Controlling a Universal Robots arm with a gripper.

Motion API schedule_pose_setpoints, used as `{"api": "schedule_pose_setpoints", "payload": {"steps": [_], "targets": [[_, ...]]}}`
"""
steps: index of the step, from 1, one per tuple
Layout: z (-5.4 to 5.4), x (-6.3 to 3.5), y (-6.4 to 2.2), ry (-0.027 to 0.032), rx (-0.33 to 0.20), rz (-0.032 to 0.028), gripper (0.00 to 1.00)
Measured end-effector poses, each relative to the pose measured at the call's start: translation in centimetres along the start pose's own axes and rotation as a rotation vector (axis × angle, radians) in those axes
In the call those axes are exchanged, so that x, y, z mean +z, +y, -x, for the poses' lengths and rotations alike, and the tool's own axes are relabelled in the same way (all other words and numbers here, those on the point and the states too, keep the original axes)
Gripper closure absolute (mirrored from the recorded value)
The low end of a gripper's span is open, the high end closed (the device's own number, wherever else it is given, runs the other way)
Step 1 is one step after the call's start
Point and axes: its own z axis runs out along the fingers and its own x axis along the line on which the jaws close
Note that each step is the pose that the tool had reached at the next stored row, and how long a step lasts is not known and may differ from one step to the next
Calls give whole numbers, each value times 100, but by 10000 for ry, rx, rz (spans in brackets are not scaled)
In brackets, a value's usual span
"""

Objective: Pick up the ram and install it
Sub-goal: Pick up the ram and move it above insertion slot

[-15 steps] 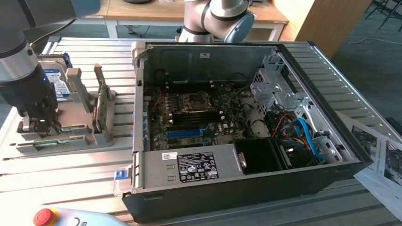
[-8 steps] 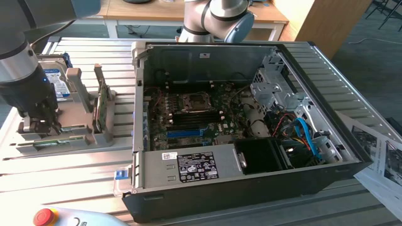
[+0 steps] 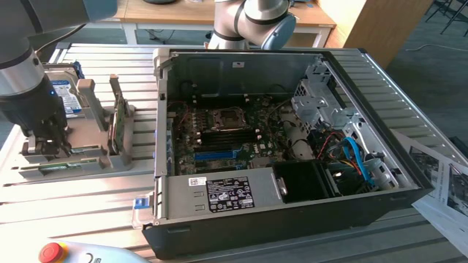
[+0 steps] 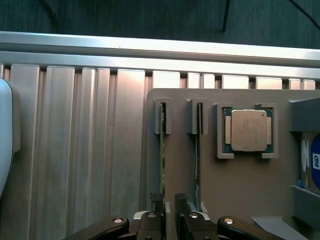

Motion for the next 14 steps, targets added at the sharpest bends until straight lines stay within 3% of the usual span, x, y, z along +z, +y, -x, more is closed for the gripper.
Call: {"api": "schedule_pose_setpoints", "payload": {"steps": [14], "targets": [[-25, 95, -2, -1, 0, -1, 76]]}}
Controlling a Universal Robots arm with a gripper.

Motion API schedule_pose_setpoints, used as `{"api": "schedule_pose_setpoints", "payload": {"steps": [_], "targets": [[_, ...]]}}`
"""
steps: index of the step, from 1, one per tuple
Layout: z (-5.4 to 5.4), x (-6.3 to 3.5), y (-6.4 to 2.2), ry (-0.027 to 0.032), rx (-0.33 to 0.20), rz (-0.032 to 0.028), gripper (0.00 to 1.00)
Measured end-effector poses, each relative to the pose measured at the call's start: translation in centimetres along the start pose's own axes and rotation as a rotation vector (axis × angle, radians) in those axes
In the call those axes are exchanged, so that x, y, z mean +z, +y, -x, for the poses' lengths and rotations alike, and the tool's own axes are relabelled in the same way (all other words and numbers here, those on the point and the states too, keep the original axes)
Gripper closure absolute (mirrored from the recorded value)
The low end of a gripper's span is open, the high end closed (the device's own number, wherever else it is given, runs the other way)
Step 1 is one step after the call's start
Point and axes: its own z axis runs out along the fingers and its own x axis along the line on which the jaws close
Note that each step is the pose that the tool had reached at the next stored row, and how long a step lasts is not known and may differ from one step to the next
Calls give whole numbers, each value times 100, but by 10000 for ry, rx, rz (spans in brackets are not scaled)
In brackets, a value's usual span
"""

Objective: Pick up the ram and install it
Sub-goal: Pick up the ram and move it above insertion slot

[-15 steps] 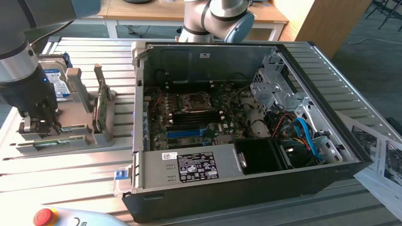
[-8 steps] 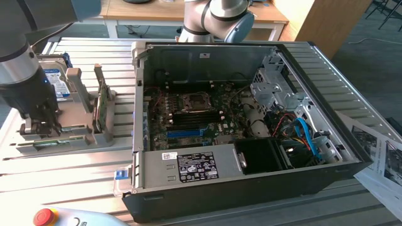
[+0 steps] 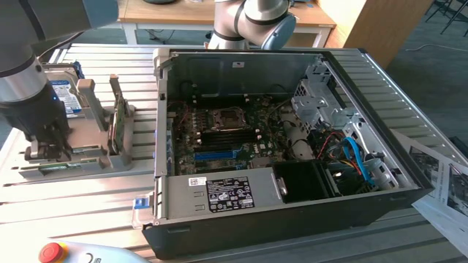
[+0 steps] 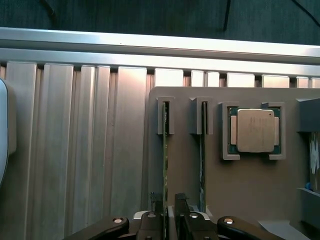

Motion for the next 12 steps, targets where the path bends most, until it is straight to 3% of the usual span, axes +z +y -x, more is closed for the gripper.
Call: {"api": "schedule_pose_setpoints", "payload": {"steps": [12], "targets": [[-19, 84, -2, 0, 0, 0, 76]]}}
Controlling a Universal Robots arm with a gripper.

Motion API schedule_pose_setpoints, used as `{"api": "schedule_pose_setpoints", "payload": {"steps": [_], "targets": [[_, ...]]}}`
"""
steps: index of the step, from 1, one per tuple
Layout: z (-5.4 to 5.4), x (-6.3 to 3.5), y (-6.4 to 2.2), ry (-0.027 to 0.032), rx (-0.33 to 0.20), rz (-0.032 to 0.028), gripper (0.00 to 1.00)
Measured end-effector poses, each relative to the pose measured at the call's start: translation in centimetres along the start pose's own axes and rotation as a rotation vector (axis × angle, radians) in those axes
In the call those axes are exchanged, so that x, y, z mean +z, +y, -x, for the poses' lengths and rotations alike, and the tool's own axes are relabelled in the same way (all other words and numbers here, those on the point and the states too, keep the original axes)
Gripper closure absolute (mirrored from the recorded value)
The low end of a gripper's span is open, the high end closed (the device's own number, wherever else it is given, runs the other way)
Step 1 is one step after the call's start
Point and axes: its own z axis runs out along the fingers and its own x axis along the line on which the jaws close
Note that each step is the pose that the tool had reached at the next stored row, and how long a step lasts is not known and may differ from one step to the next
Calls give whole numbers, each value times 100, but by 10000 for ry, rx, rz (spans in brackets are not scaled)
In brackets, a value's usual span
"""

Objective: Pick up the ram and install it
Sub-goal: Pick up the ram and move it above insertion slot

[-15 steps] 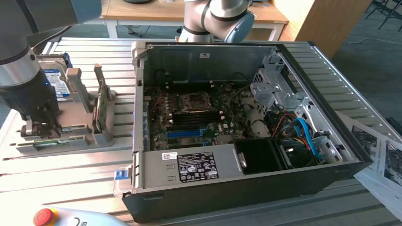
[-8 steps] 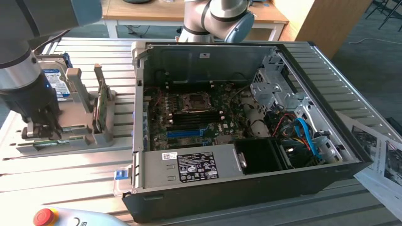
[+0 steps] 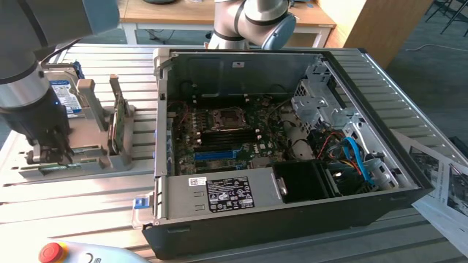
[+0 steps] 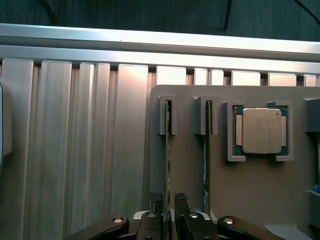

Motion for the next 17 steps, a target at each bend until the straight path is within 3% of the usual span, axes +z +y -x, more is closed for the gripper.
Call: {"api": "schedule_pose_setpoints", "payload": {"steps": [17], "targets": [[-7, 42, -22, 0, -2, 0, 76]]}}
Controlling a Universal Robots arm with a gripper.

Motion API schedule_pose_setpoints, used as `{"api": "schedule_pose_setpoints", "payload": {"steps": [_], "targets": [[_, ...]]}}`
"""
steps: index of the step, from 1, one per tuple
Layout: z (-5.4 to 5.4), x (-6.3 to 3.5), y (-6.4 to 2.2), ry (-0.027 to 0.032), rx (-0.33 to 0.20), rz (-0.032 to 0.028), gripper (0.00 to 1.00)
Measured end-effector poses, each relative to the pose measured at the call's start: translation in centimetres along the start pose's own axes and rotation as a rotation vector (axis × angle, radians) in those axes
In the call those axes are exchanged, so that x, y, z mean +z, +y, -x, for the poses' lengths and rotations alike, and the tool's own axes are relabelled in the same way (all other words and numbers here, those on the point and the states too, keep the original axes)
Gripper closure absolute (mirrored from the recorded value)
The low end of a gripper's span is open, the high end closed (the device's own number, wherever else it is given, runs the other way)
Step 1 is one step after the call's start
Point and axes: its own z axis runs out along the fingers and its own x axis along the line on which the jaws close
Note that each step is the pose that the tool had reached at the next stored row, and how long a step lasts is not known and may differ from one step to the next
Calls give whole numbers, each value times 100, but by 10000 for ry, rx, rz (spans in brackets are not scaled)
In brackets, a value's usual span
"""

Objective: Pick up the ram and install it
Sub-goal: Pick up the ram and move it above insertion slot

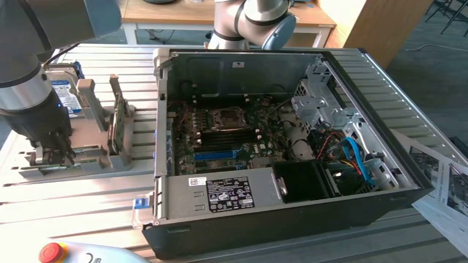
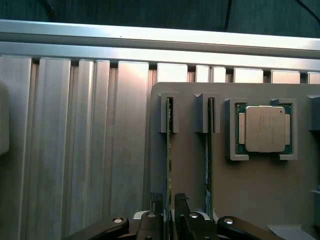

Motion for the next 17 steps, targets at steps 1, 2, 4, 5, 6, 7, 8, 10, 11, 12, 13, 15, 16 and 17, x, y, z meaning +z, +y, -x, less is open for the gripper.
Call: {"api": "schedule_pose_setpoints", "payload": {"steps": [1, 2, 4, 5, 6, 7, 8, 10, 11, 12, 13, 15, 16, 17], "targets": [[1, 1, -5, -1, 1, -2, 76], [1, 1, -6, -2, 2, -2, 76], [1, 1, -6, -1, 3, -1, 76], [0, 0, -6, 0, 2, 0, 76], [0, 0, -7, 0, 1, 1, 76], [0, 5, -7, 0, 1, 0, 76], [1, 13, -8, -1, 1, -1, 76], [0, 25, -7, 0, 1, 1, 76], [0, 29, -7, 0, 1, 1, 76], [0, 31, -8, 1, 1, 2, 76], [0, 38, -8, -1, 1, 0, 76], [-1, 51, -9, -1, 1, -1, 76], [-1, 56, -8, 0, 1, 0, 76], [-1, 60, -9, 0, 1, 1, 76]]}}
